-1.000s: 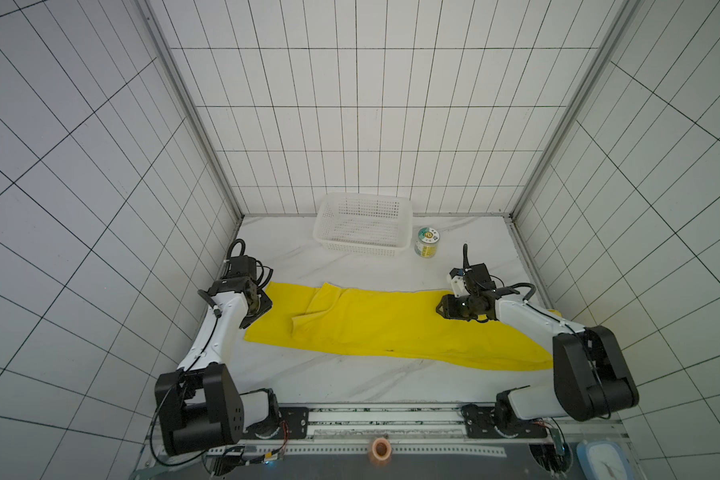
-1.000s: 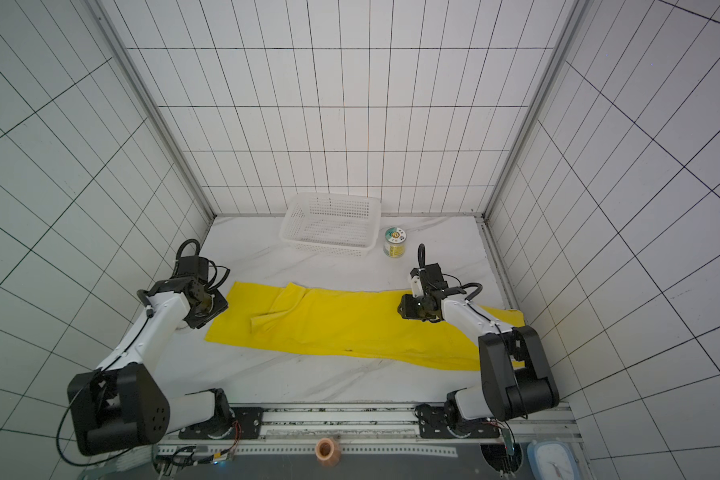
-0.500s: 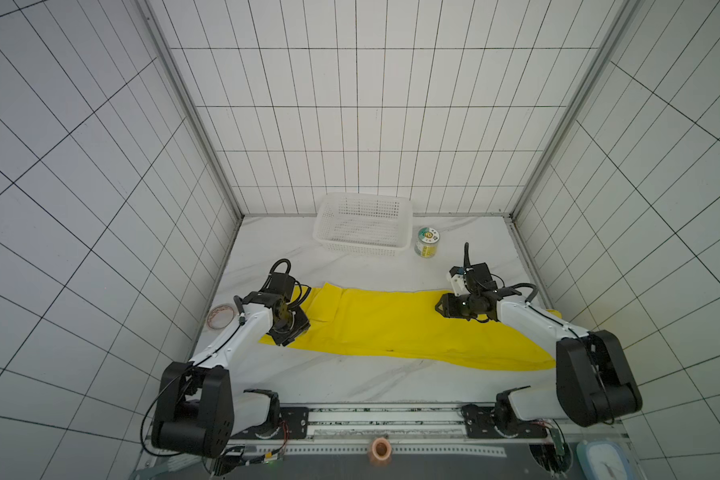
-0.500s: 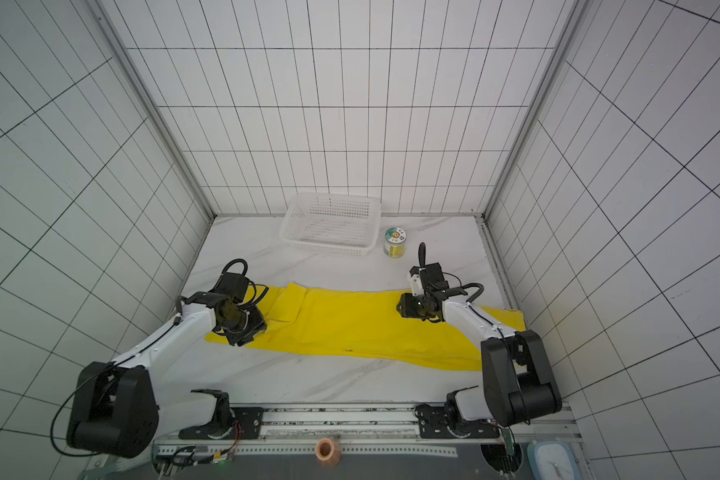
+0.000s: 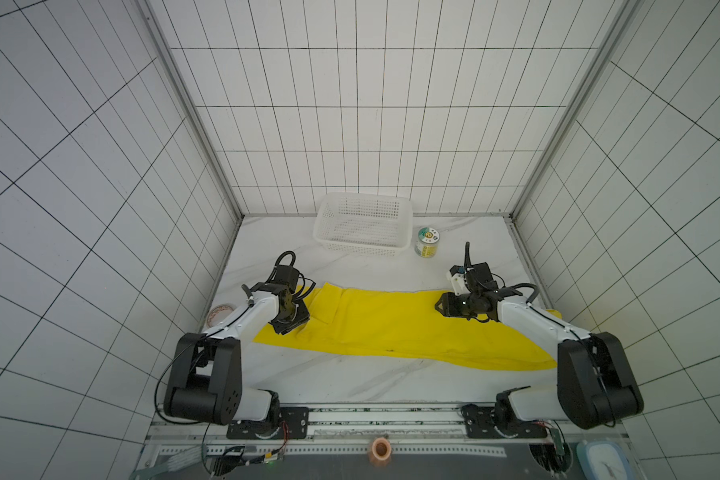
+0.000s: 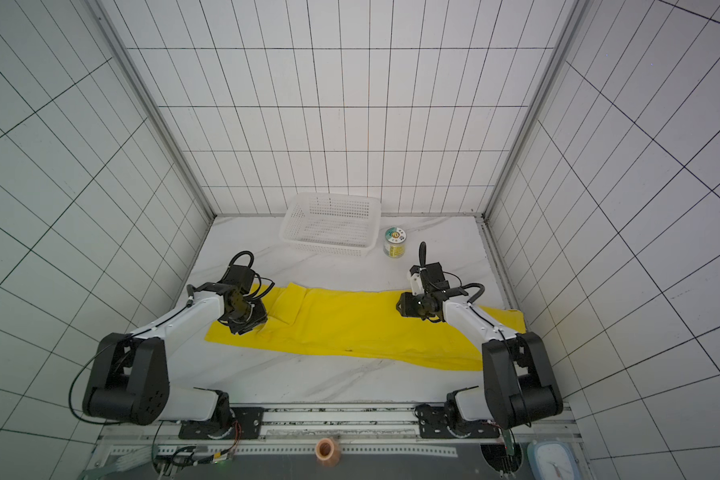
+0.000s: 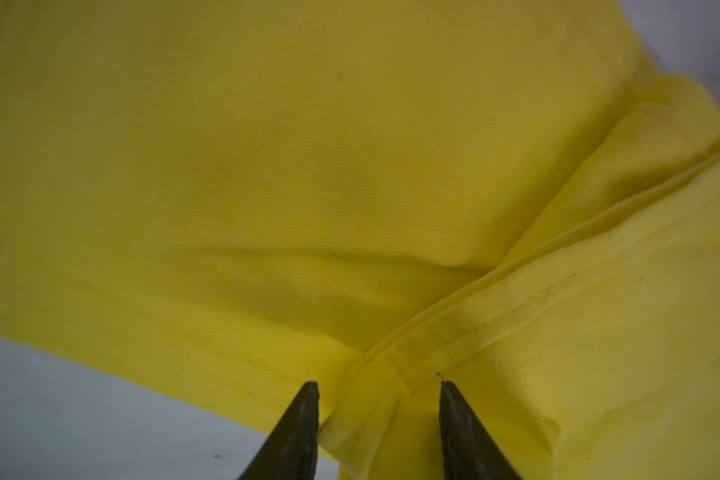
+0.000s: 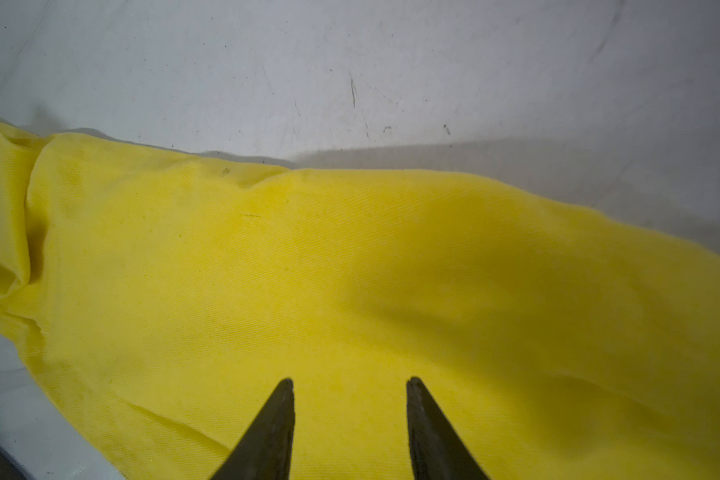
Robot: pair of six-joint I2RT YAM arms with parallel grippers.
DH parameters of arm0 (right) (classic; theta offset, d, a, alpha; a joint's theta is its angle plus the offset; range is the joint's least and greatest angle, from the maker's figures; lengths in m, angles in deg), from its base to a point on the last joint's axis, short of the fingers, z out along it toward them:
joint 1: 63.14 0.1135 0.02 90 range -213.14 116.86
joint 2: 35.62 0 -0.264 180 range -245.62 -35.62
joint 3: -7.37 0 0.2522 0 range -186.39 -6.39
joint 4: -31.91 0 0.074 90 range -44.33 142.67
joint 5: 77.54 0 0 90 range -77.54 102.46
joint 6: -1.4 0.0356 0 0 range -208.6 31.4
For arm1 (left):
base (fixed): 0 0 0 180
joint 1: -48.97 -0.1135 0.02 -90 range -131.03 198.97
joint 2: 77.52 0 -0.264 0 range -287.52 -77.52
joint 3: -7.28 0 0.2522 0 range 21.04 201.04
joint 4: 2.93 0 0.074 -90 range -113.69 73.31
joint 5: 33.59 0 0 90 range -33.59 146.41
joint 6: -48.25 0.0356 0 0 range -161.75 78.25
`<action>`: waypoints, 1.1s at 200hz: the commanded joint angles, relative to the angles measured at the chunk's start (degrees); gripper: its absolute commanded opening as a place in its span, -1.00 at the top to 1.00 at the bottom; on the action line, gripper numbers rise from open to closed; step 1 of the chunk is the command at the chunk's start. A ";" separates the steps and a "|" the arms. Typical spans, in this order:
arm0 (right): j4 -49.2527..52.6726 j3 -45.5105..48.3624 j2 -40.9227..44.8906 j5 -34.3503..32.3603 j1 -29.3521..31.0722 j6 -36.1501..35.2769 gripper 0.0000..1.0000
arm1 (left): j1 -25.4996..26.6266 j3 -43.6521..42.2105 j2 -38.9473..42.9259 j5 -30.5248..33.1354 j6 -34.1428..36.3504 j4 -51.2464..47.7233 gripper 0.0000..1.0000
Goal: Fold and stack the trousers
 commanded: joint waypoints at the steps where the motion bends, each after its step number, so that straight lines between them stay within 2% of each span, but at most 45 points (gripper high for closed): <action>1: 0.01 -1.93 1.55 0.96 0.41 -0.01 0.10 | -0.08 0.18 -1.84 0.98 1.33 4.52 0.09; 33: 0.13 -2.02 1.58 0.78 0.37 0.06 0.11 | -0.36 0.36 -1.89 -1.33 0.40 5.26 0.26; 79: -0.48 -2.33 0.90 1.12 0.41 0.52 0.11 | -2.19 1.59 -1.26 -0.79 1.33 1.95 1.00; 116: -0.67 -2.87 0.18 1.20 0.41 0.39 0.11 | -3.84 4.11 -0.82 -0.05 3.44 -0.48 1.00; 163: -0.83 -3.16 -0.57 1.48 0.50 0.39 0.11 | -7.40 11.43 -1.64 7.74 9.39 -5.83 1.00; 195: -0.84 -3.07 -0.60 1.35 0.49 0.24 0.11 | -12.17 14.91 -2.22 16.89 13.86 -8.62 1.00; 220: -0.84 -2.72 -0.86 1.75 0.50 0.43 0.11 | -15.91 14.99 -2.14 25.62 14.03 -8.56 1.00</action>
